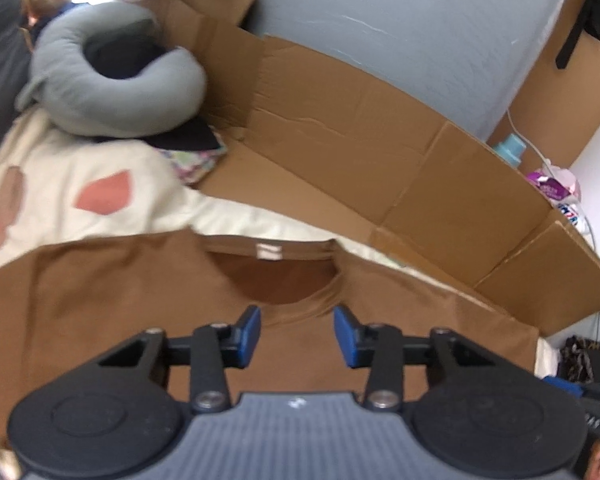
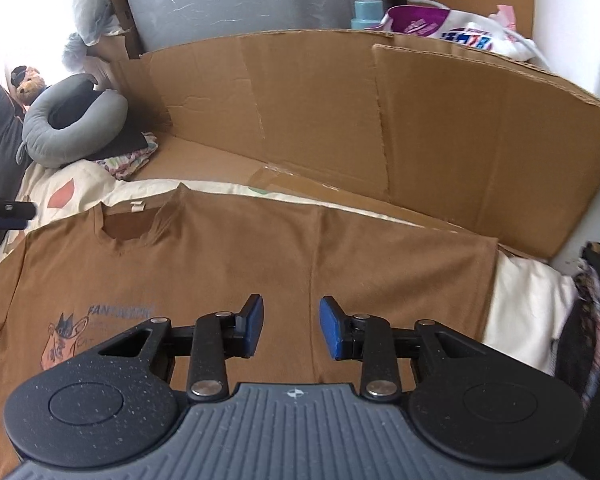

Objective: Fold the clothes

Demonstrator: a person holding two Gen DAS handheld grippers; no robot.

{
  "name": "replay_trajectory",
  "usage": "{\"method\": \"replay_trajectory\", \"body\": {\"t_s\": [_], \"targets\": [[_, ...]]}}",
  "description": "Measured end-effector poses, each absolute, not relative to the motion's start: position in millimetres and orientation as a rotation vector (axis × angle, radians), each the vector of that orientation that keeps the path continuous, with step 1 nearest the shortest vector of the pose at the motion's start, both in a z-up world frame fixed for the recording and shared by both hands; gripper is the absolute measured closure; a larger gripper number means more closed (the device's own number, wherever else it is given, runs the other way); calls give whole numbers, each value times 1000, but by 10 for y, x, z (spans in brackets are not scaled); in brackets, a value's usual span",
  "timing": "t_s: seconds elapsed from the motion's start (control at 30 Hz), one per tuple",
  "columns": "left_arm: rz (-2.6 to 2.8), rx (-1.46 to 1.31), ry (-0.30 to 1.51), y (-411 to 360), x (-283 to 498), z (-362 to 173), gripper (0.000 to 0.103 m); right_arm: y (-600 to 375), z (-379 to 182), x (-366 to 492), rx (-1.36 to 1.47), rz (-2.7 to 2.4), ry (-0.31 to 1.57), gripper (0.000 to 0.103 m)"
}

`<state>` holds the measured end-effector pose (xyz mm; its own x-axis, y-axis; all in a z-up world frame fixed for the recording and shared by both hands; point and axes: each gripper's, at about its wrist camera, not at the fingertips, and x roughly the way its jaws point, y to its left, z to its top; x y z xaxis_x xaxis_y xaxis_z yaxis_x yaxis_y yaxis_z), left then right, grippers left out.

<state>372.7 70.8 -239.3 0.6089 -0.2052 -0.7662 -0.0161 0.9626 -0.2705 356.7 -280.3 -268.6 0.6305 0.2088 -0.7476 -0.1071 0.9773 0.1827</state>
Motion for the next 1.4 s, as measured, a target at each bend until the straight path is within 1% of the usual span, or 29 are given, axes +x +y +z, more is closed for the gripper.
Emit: {"method": "replay_trajectory", "body": {"t_s": [0.07,0.13,0.2,0.23,0.6,0.73,0.9,0.97,1.0,1.07,1.13,1.23,1.4], "targets": [[-131,-266,913,555,3840,-2496,78,-2774,-2761,3675,129,175,870,66],[-154,-269,915,403,3950,-2607,83,-2746,-2839,3781,132,169,872,68],[-177,-268,921,274,4035,-2742,86,-2718,-2919,3879,139,175,875,72],[-183,-269,926,225,4065,-2810,87,-2700,-2957,3921,137,176,876,72],[-206,-257,920,17,4519,-3369,89,-2535,-3356,4398,126,181,877,74],[-214,-218,937,-30,4631,-3503,89,-2468,-3498,4599,97,183,889,74],[-191,-165,961,-97,4736,-3685,89,-2480,-3587,4733,128,169,885,74],[-177,-127,970,-140,4764,-3724,93,-2486,-3612,4780,136,165,884,74],[-169,-115,973,-154,4773,-3737,94,-2489,-3624,4803,140,162,884,74],[-151,-114,977,-156,4778,-3754,98,-2495,-3649,4850,148,157,884,74],[-130,-127,975,-132,4767,-3760,101,-2502,-3674,4897,156,152,883,74],[-102,-154,959,-83,4734,-3745,101,-2511,-3711,4967,168,145,882,75],[-64,-168,961,-46,4765,-3726,100,-2536,-3767,5093,190,127,888,80]]}}
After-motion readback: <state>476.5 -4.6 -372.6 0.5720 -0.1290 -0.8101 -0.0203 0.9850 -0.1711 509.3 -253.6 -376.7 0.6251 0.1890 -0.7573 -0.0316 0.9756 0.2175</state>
